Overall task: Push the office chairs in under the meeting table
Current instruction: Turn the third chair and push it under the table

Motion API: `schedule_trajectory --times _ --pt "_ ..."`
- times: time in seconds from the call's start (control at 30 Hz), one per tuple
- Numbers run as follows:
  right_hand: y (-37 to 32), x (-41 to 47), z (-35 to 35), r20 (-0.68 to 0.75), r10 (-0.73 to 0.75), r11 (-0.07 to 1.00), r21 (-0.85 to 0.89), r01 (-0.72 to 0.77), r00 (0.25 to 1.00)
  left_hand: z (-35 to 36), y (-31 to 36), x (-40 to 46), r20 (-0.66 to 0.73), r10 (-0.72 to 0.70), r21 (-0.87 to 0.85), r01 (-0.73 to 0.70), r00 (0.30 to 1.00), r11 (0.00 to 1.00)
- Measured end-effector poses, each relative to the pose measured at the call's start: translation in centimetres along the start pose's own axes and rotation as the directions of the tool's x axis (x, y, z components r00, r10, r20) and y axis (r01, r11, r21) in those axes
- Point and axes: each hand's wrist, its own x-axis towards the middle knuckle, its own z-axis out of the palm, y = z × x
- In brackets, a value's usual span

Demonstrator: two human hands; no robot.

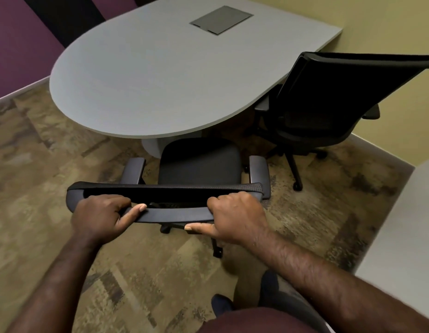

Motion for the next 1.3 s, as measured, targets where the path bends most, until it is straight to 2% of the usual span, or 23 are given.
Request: schedule_trajectory --times 0.3,0.6,1.07,1.3 --pt "4.5 2.9 0.1 -0.048 -0.058 0.998 -0.037 0.057 0.997 1.0 1.4 3.3 -0.021 -0.002 0.024 0.003 1.000 1.000" --pt "10.6 9.3 0.1 -0.047 -0.097 0.993 -0.069 0.093 0.994 2.9 1.6 9.7 0.018 -0.005 0.032 0.004 1.000 0.999" --pt "19.8 17.8 0.6 -0.032 -0.179 0.982 -0.072 0.176 0.983 5.9 2.9 18.8 0.006 -0.096 0.055 0.096 0.995 0.994" --pt "22.1 21.9 1.2 -0.023 -0.214 0.977 -0.030 0.213 0.977 7.0 2.2 21.8 -0.002 -0.151 0.088 0.151 0.988 0.985"
